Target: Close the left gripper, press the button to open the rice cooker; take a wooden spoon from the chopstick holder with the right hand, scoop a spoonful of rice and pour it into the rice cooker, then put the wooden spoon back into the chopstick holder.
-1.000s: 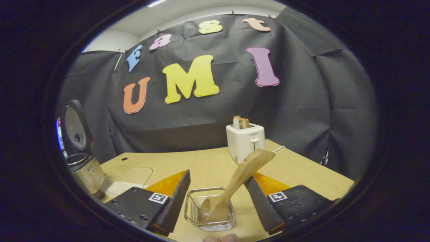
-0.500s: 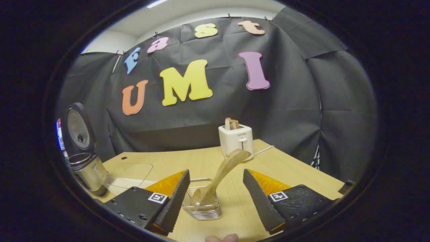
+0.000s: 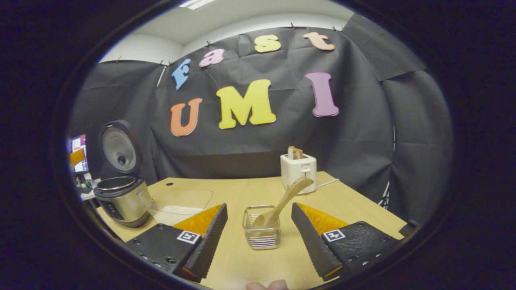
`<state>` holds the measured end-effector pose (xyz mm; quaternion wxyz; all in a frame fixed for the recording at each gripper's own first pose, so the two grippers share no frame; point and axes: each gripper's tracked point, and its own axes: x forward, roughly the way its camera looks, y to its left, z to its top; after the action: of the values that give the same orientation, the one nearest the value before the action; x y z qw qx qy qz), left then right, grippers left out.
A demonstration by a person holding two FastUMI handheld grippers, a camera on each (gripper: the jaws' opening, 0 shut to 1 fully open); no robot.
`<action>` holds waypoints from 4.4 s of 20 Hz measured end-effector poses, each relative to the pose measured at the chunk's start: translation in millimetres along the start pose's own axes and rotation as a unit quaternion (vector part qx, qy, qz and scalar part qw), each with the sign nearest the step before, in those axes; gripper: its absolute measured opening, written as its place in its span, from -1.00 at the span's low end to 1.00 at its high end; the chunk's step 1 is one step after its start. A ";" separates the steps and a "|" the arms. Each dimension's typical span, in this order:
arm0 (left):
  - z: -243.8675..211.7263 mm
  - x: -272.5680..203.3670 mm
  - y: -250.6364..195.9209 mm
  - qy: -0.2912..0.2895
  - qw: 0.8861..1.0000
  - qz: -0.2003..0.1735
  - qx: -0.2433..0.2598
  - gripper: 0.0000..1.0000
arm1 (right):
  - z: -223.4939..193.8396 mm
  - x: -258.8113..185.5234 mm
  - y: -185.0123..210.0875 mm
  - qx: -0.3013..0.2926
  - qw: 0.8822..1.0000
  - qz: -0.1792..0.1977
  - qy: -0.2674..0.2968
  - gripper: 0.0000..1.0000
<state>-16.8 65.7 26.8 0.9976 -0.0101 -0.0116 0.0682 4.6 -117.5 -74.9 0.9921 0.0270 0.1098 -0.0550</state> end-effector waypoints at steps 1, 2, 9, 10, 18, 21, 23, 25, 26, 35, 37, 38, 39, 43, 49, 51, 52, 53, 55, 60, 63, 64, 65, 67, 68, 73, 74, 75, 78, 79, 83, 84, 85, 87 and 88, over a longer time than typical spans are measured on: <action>1.7 5.6 1.0 0.003 1.000 0.005 0.002 0.97 | 3.3 -0.1 12.4 -0.009 1.000 0.018 -0.004 0.89; 4.9 11.8 3.3 0.006 1.000 0.014 0.001 0.98 | 5.7 -0.4 23.5 -0.017 0.999 0.032 -0.007 0.89; 58.1 83.1 38.4 0.026 0.999 0.044 0.018 0.99 | 21.3 5.9 65.6 -0.064 0.993 0.089 -0.050 0.92; 64.9 90.9 44.1 0.031 0.998 0.049 0.024 0.98 | 23.9 6.5 69.9 -0.068 0.992 0.094 -0.058 0.90; 129.0 175.0 68.4 0.062 0.998 0.033 -0.003 0.90 | 4.7 21.2 81.8 -0.074 0.990 0.113 -0.042 0.87; 123.4 204.1 92.0 0.108 0.993 0.043 -0.006 0.98 | -4.2 24.7 75.1 -0.060 0.992 0.109 -0.029 0.86; 116.6 220.7 100.9 0.131 0.990 0.049 -0.014 0.98 | -3.7 27.2 69.9 -0.052 0.993 0.103 -0.024 0.87; 101.2 231.6 103.0 0.168 0.984 0.046 -0.032 0.97 | -3.4 27.1 67.0 -0.048 0.993 0.101 -0.023 0.87; 93.3 233.7 107.4 0.186 0.981 0.055 -0.033 0.97 | -3.9 26.1 70.3 -0.046 0.993 0.110 -0.021 0.87; 73.9 208.3 109.6 0.184 0.980 0.077 -0.006 0.99 | -8.4 13.6 71.3 -0.048 0.991 0.121 -0.024 0.89; 65.4 185.5 104.2 0.176 0.981 0.079 -0.009 0.98 | -7.2 2.3 70.5 -0.057 0.990 0.122 -0.034 0.89; 58.6 170.4 101.3 0.171 0.982 0.081 -0.008 0.98 | -5.1 -3.5 67.1 -0.063 0.990 0.118 -0.042 0.89; 52.3 157.2 96.9 0.168 0.982 0.082 -0.009 0.98 | -6.5 -7.2 63.6 -0.065 0.990 0.114 -0.044 0.89; 24.6 119.4 87.0 0.150 0.984 0.094 -0.003 0.96 | -9.2 -15.9 48.1 -0.061 0.993 0.093 -0.045 0.88; -12.7 85.4 77.2 0.127 0.987 0.097 -0.001 0.96 | -1.6 -28.5 40.6 -0.037 0.994 0.083 -0.066 0.89; -27.8 76.4 75.5 0.125 0.987 0.097 -0.001 0.96 | -0.8 -31.6 39.8 -0.043 0.993 0.083 -0.071 0.86; -34.1 72.8 74.7 0.123 0.988 0.097 -0.001 0.96 | -0.4 -33.0 40.9 -0.042 0.993 0.084 -0.073 0.86; -41.9 69.2 73.7 0.124 0.987 0.097 0.000 0.96 | -1.5 -32.7 41.7 -0.040 0.993 0.086 -0.073 0.87; -56.7 62.5 71.4 0.130 0.987 0.097 -0.003 0.96 | -3.2 -32.9 40.9 -0.037 0.993 0.084 -0.074 0.88; -78.2 55.9 70.4 0.119 0.988 0.099 -0.006 0.96 | -16.4 -28.3 39.7 -0.036 0.995 0.070 -0.068 0.88; -81.3 53.4 69.3 0.113 0.989 0.097 0.000 0.99 | -22.8 -26.5 48.5 -0.035 0.994 0.086 -0.063 0.89; -85.4 52.7 68.9 0.116 0.989 0.096 -0.004 0.96 | -22.3 -26.4 48.6 -0.035 0.994 0.085 -0.065 0.89; -83.7 52.3 69.1 0.109 0.990 0.093 0.006 0.80 | -20.6 -26.7 47.4 -0.034 0.993 0.085 -0.070 0.83; -88.4 52.8 71.2 0.111 0.990 0.091 0.009 0.95 | -15.8 -27.7 49.9 -0.031 0.992 0.089 -0.084 0.83; -95.8 50.1 70.6 0.127 0.988 0.088 0.008 0.94 | -13.8 -28.1 50.6 -0.030 0.991 0.090 -0.089 0.87; -88.3 50.7 70.3 0.098 0.991 0.086 0.010 0.77 | -4.7 -24.6 45.2 -0.024 0.991 0.075 -0.109 0.88; -87.9 51.2 70.5 0.098 0.991 0.088 0.010 0.89 | -3.1 -23.6 42.2 -0.024 0.991 0.068 -0.109 0.88; -88.8 50.2 70.6 0.104 0.990 0.091 0.014 0.89 | -0.8 -21.8 39.4 -0.024 0.991 0.062 -0.112 0.83; -76.7 48.1 65.2 0.090 0.991 0.099 0.012 0.80 | 2.9 -22.0 37.5 -0.022 0.992 0.051 -0.113 0.89; -67.3 48.2 57.1 0.077 0.993 0.093 0.012 0.95 | 4.6 -21.9 37.3 -0.022 0.992 0.049 -0.116 0.89; -32.3 40.3 18.2 0.032 0.998 0.050 0.013 0.94 | 18.4 -26.1 35.7 -0.037 0.990 0.033 -0.136 0.88; -28.4 37.9 5.9 0.028 0.999 0.035 0.012 0.94 | 22.5 -28.7 37.3 -0.042 0.989 0.031 -0.139 0.89; -24.3 34.3 -5.4 0.023 0.999 0.020 0.011 0.94 | 26.2 -31.2 38.8 -0.044 0.988 0.031 -0.142 0.89; -17.8 25.9 -26.3 0.010 1.000 -0.002 0.018 0.94 | 33.5 -37.2 42.2 -0.045 0.987 0.032 -0.148 0.89; -15.2 22.1 -35.8 0.006 1.000 -0.011 0.022 0.94 | 36.0 -39.6 42.5 -0.047 0.987 0.029 -0.150 0.89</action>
<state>10.3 32.9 12.9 0.9983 0.0113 -0.0045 0.0574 -21.2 -73.7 -29.3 0.9986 -0.0253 -0.0387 -0.0245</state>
